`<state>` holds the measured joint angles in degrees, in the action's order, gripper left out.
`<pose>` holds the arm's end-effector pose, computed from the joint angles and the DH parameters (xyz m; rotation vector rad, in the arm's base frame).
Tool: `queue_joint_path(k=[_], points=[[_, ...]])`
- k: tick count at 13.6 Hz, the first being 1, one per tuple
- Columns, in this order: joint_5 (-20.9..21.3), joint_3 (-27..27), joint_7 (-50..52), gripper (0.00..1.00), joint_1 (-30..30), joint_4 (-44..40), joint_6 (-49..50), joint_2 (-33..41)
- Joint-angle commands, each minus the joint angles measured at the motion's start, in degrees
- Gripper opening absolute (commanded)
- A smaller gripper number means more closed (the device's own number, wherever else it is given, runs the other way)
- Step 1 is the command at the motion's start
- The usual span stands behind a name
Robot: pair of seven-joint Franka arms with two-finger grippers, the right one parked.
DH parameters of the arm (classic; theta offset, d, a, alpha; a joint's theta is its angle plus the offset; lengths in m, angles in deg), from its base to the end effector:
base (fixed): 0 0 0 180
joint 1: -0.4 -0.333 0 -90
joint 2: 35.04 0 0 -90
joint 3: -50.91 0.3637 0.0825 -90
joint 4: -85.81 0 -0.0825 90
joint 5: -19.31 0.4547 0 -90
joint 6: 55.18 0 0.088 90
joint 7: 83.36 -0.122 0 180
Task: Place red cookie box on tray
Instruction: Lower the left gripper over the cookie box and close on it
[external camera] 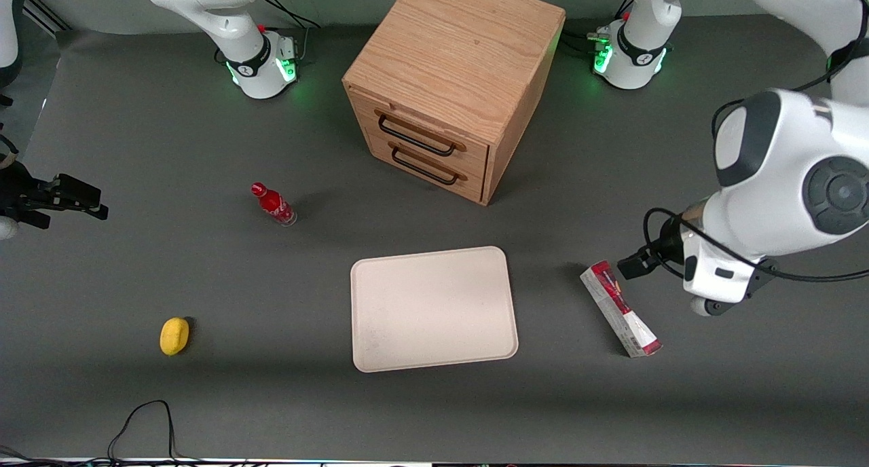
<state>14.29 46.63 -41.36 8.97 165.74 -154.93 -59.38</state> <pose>0.7450 -0.1699 0.4711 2.9600 0.8071 -0.1886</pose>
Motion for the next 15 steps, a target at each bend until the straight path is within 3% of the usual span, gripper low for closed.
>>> queue_joint_path(k=[1,4,15], points=[[0.45,-0.03,-5.43,1.00,-2.85,11.09,-11.29,1.31],[0.45,-0.11,-7.02,1.00,-4.78,16.05,-21.87,-2.28],[0.28,-0.29,-5.88,1.00,-3.64,9.37,-28.39,-12.84]])
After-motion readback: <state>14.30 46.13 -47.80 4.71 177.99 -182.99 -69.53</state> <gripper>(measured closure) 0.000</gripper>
